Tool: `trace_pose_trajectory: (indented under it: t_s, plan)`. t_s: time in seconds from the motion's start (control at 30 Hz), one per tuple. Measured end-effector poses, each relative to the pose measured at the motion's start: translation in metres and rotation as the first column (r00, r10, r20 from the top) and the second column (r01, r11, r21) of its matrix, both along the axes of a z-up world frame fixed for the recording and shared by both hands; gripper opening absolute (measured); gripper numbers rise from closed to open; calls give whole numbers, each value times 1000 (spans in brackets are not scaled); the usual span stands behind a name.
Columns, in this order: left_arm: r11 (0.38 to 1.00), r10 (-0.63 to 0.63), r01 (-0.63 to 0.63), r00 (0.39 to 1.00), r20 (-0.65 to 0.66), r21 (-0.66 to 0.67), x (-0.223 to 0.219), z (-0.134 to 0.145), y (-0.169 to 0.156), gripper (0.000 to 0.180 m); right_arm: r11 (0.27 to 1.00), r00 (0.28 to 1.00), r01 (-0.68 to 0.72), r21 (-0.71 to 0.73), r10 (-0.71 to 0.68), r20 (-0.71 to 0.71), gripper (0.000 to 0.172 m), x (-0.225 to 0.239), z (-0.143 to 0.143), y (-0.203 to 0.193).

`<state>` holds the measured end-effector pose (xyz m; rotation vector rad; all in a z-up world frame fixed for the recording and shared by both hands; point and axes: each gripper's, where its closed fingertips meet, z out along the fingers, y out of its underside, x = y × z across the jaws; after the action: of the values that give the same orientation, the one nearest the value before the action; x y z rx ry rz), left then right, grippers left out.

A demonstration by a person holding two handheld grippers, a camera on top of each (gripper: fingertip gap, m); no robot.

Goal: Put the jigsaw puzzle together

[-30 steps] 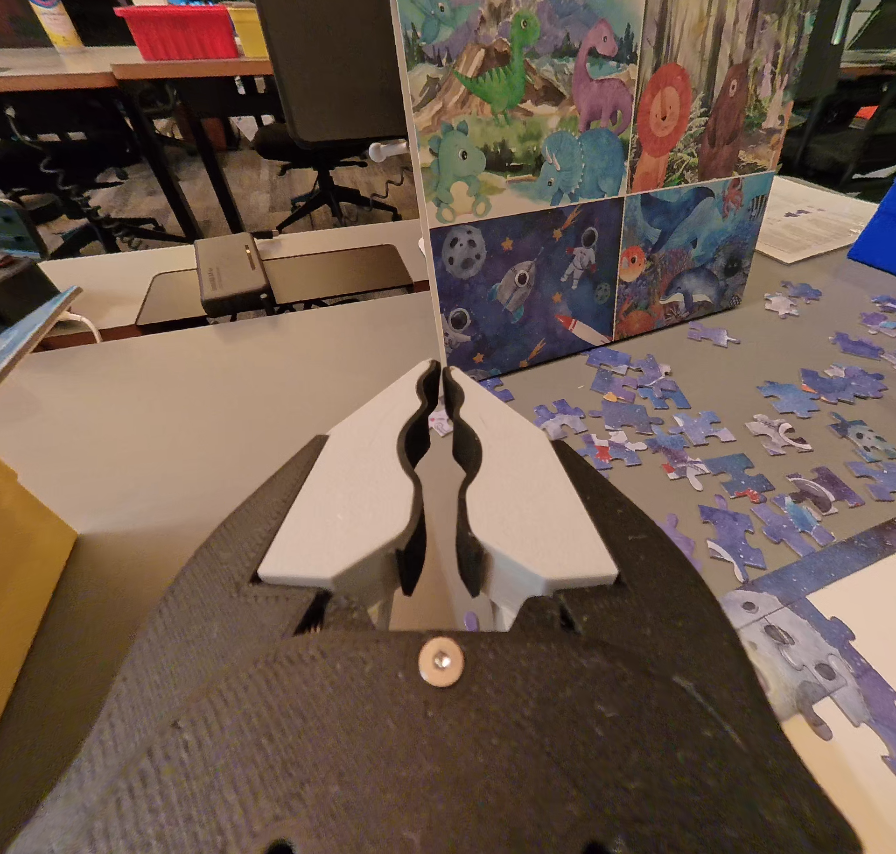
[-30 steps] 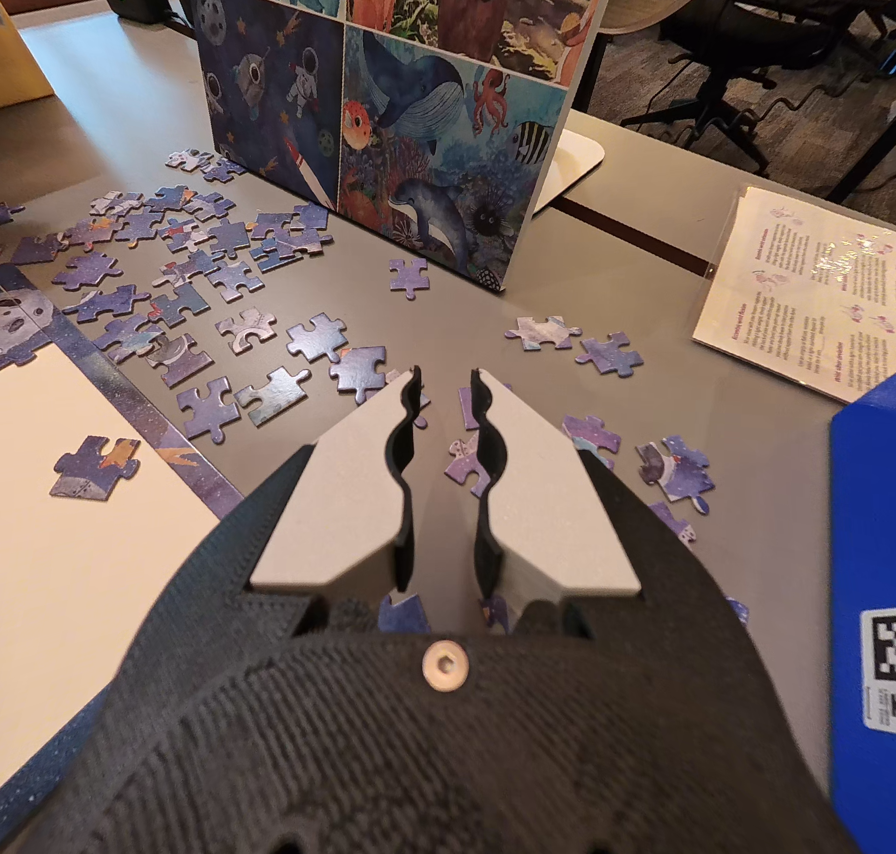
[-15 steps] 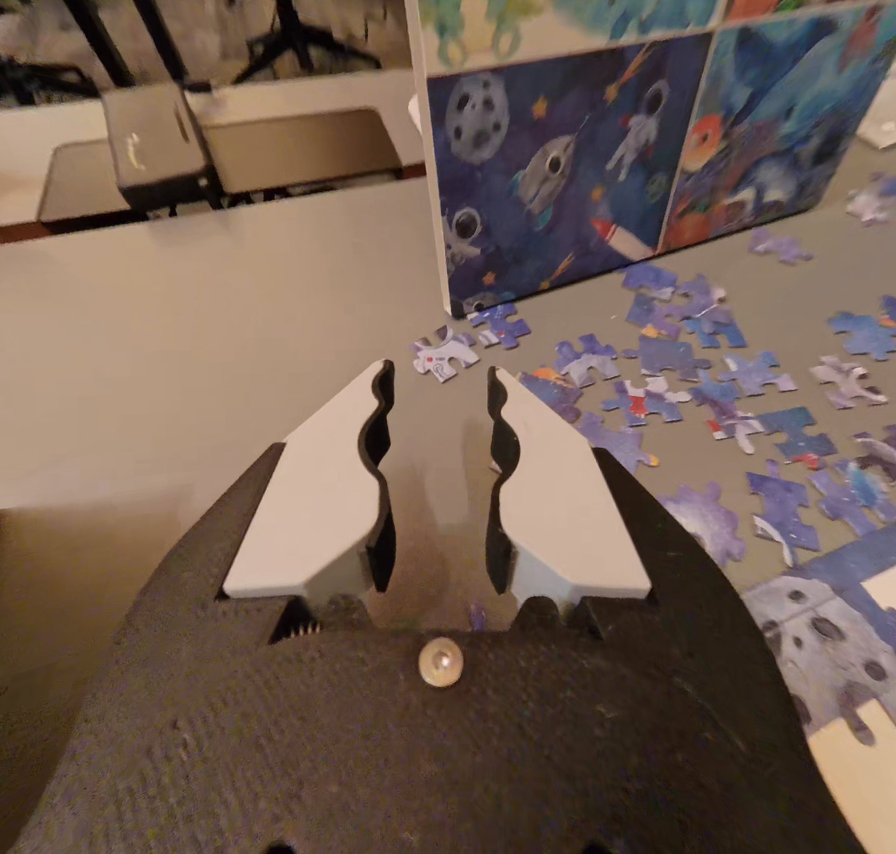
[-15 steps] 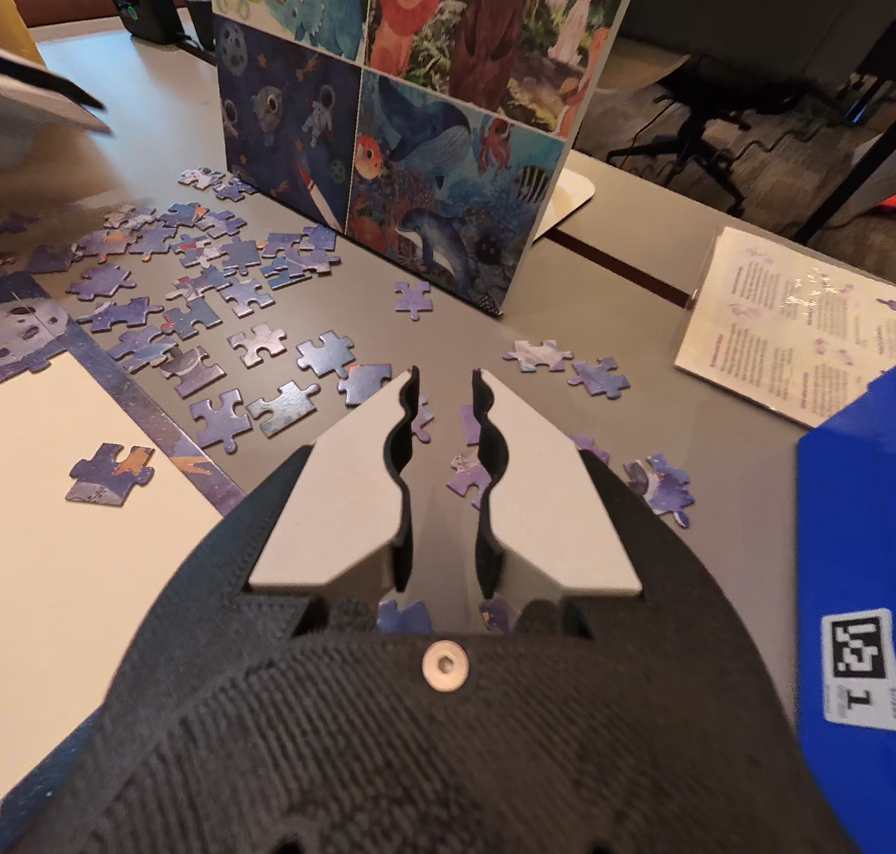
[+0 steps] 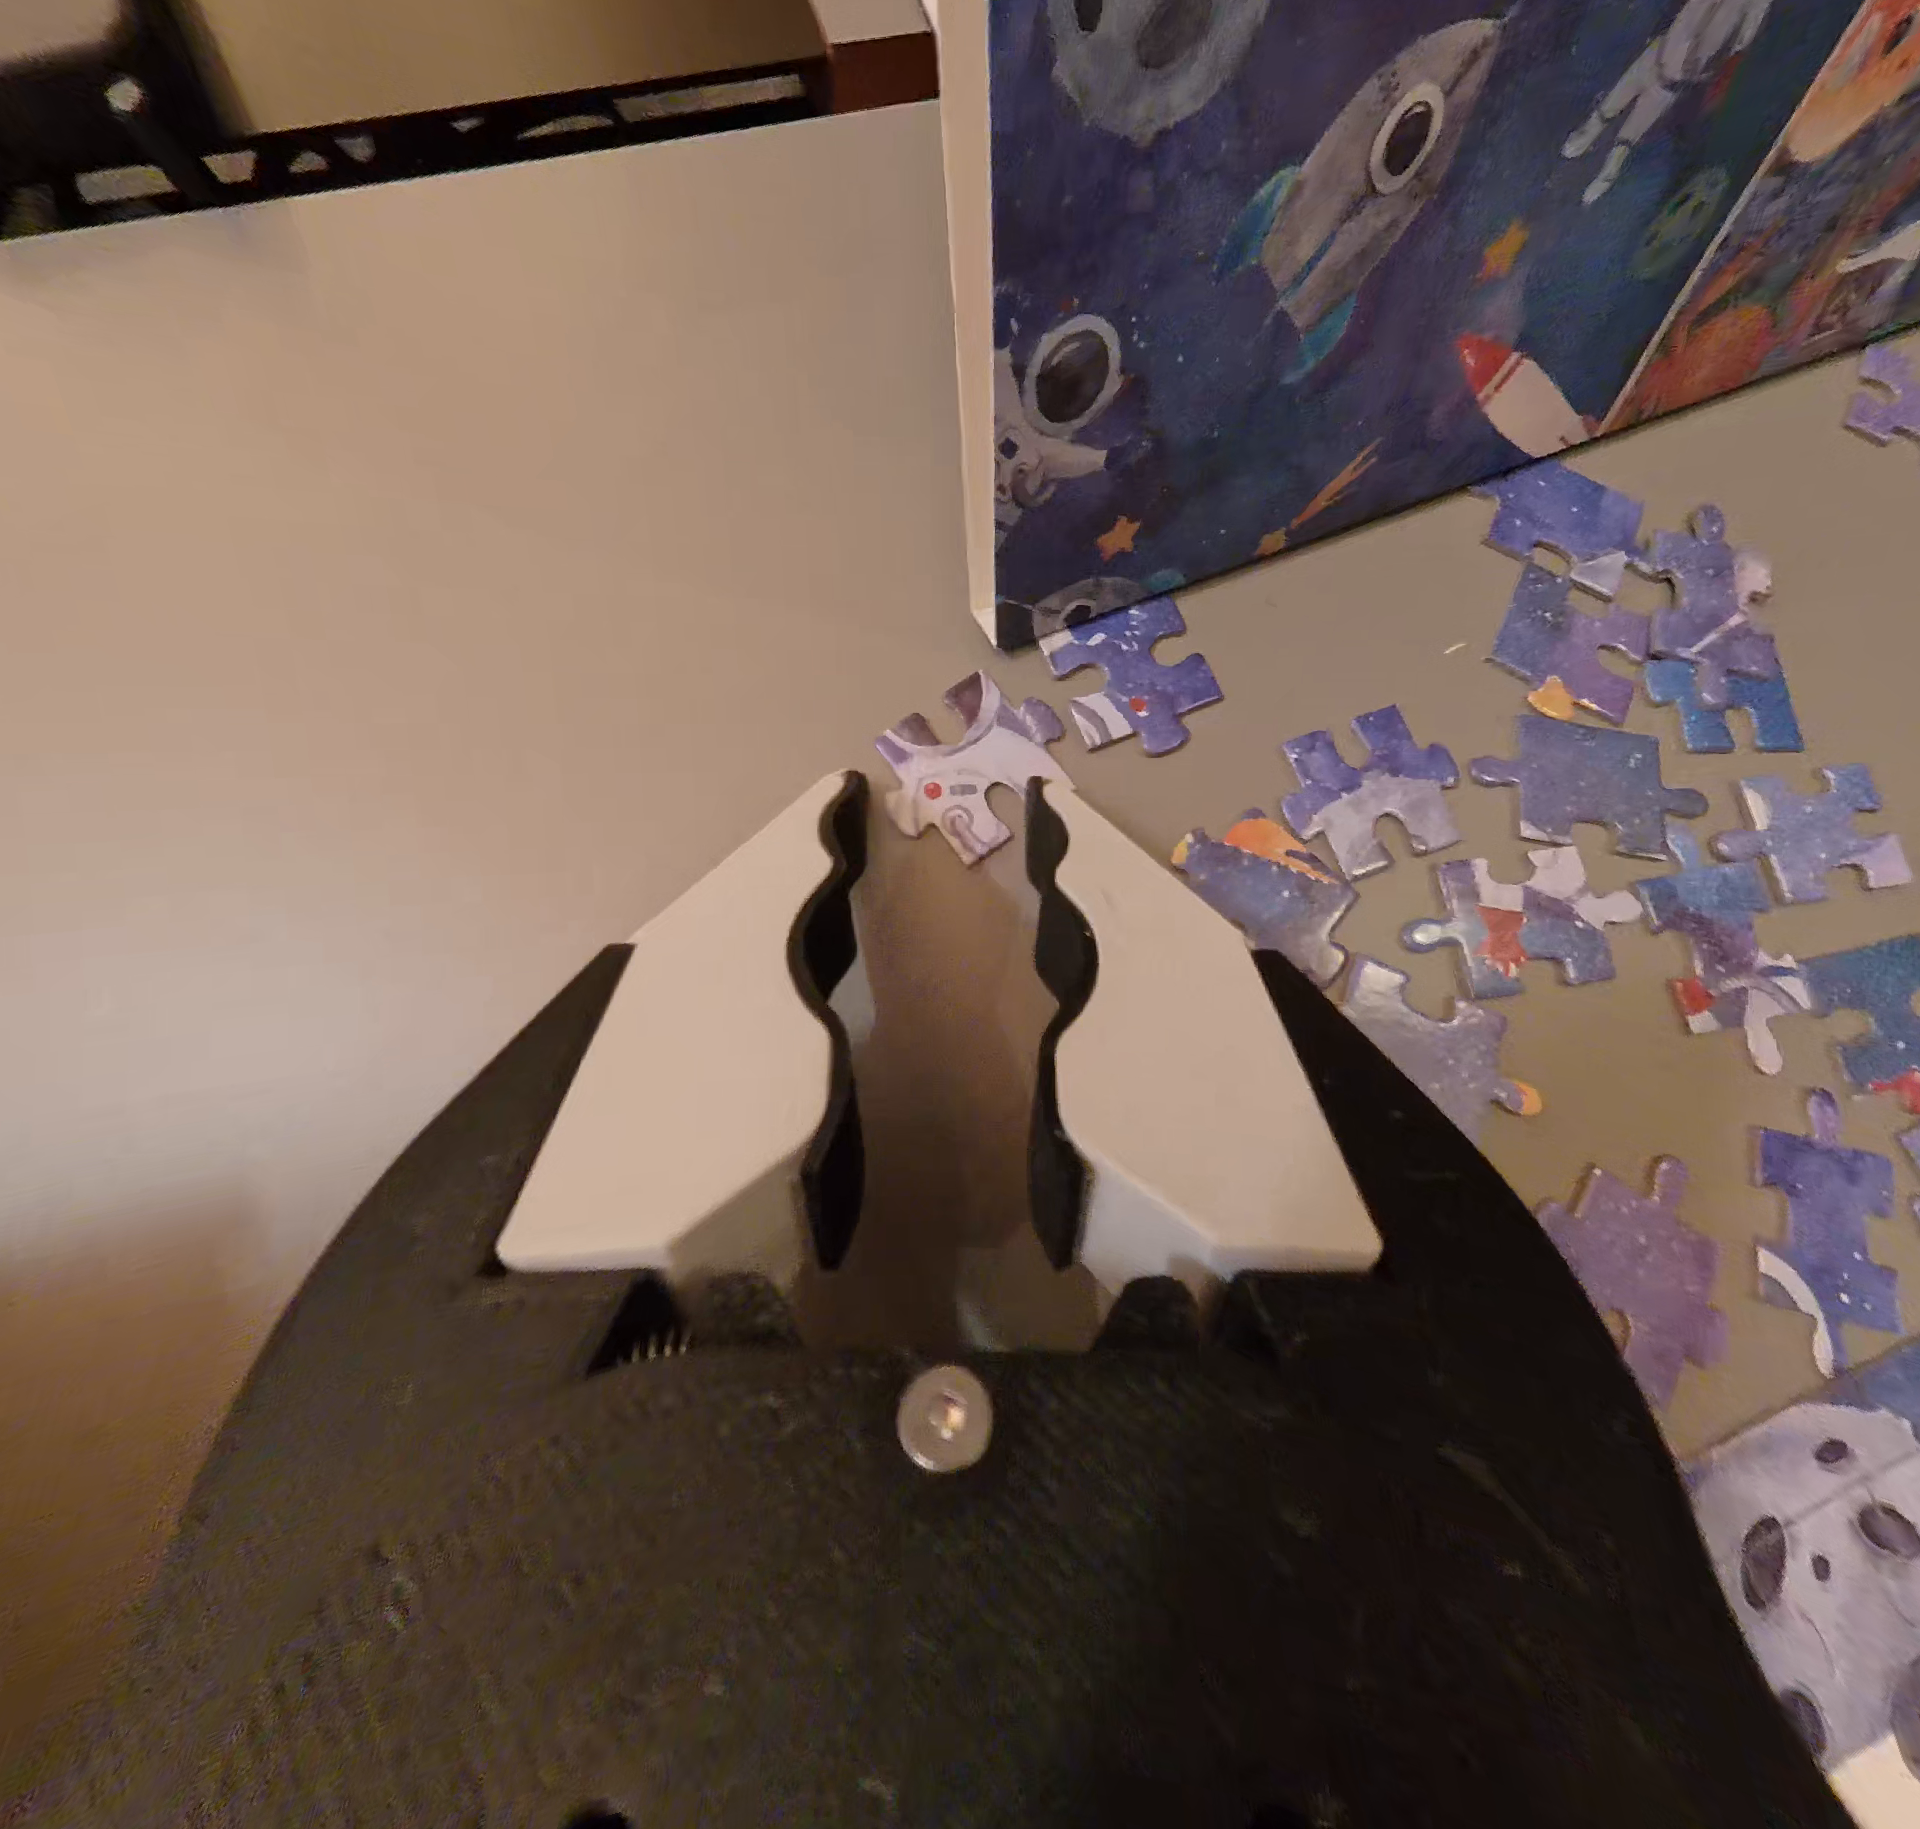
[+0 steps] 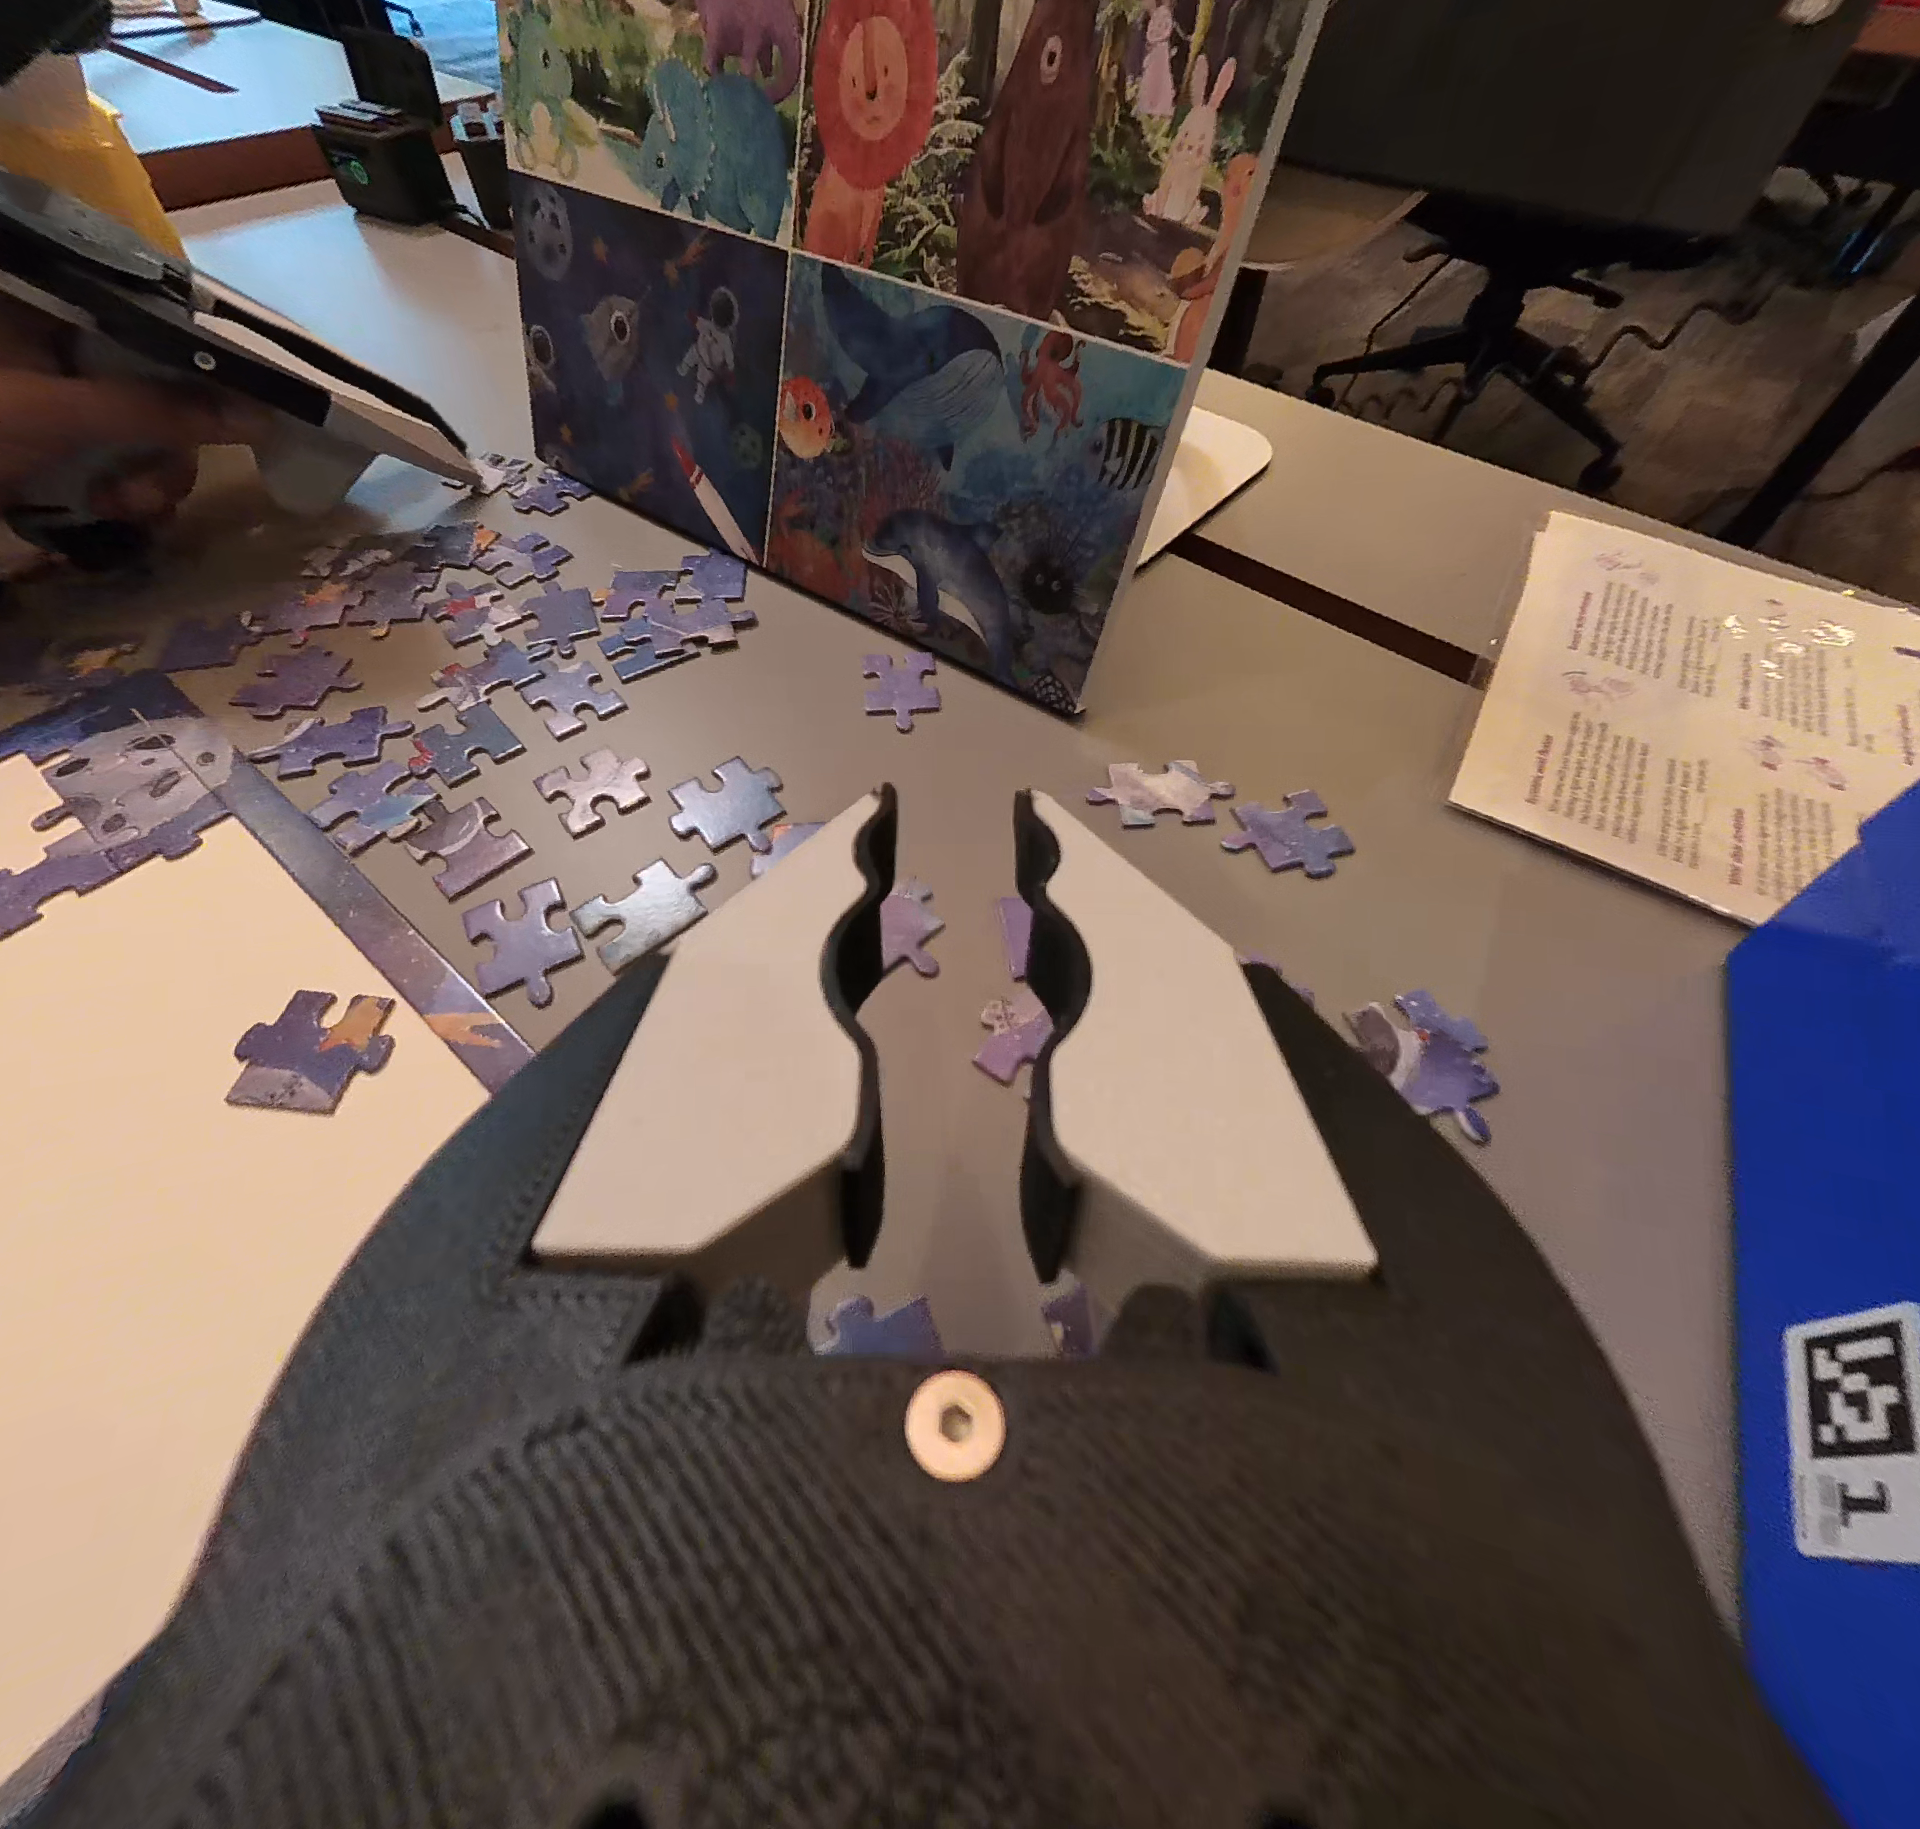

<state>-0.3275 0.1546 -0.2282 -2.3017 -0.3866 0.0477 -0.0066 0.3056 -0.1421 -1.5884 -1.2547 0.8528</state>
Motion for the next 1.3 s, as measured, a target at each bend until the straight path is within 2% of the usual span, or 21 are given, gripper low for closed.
trace_pose_trajectory:
  t_s: [0.13, 0.33, 0.37, 0.57, 0.73, 0.83, 1.03, 1.1, 1.3]
  plan:
    - [1000, -12, 12, 999, 30, 7, 2, 0, -3, 20, 1000, 1000, -7, 14, 7, 29, 21, -3, -6, -2]
    - [999, -37, 36, 999, 27, 23, 5, 2, -8, 16, 1000, 999, -10, 5, 10, 41, 21, -4, -10, -2]
    - [999, -42, 41, 999, 21, 29, 6, 4, -10, 0, 1000, 999, -10, 6, 10, 41, 21, -4, -10, -2]
    - [996, -48, 47, 999, 19, 74, 8, 19, -15, 0, 1000, 999, -14, 10, 14, 40, 21, -4, -9, -4]
    - [998, -57, 57, 998, 12, 18, 11, 3, -14, 39, 1000, 999, -21, 15, 20, 39, 21, -5, -8, -6]
    - [997, -77, 77, 997, -20, -17, 14, -1, -14, 43, 1000, 999, -23, 21, 22, 39, 21, -6, -6, -8]
    - [995, -104, 104, 995, -6, -8, 19, -1, -13, 18, 1000, 999, -25, 19, 24, 45, 21, -6, -8, -8]
    - [994, -108, 108, 994, -1, 1, 19, 0, -13, 0, 999, 999, -27, 18, 26, 46, 21, -6, -9, -8]
    - [993, -116, 116, 993, -29, 8, 17, 3, -14, 0, 999, 999, -33, 34, 32, 41, 21, -7, -4, -12]
